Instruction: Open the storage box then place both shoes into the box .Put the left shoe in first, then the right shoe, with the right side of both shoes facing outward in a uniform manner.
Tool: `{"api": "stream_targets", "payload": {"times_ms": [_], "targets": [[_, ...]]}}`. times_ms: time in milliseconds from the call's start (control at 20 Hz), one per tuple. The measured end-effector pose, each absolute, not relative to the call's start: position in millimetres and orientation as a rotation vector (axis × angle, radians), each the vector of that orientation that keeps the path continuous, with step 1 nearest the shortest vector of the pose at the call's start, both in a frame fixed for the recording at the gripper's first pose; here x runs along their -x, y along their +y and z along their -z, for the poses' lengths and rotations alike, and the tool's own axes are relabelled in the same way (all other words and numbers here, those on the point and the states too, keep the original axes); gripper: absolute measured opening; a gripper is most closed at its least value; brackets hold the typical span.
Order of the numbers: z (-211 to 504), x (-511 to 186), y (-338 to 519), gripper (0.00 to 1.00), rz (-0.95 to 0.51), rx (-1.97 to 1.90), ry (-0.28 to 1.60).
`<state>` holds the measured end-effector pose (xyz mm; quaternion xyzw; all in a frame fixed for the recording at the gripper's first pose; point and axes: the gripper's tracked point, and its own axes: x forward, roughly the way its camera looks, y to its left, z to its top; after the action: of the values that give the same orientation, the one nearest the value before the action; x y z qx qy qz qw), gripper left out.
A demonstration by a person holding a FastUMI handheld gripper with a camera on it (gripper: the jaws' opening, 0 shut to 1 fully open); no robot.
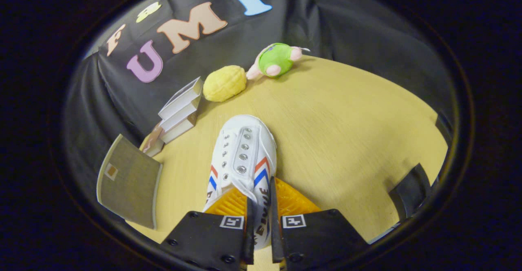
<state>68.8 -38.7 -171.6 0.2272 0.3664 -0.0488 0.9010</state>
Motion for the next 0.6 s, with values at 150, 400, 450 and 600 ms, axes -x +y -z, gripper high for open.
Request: {"api": "stream_targets", "payload": {"times_ms": [150,400,450,600], "targets": [[170,-71,-46,0.14,0.103,-0.688,0.734],[156,-50,-29,0.13,-0.022,-0.936,0.745],[150,-51,-22,0.13,-0.042,-0.922,0.736],[120,-48,11,0.13,-0.126,-0.884,0.714]]}}
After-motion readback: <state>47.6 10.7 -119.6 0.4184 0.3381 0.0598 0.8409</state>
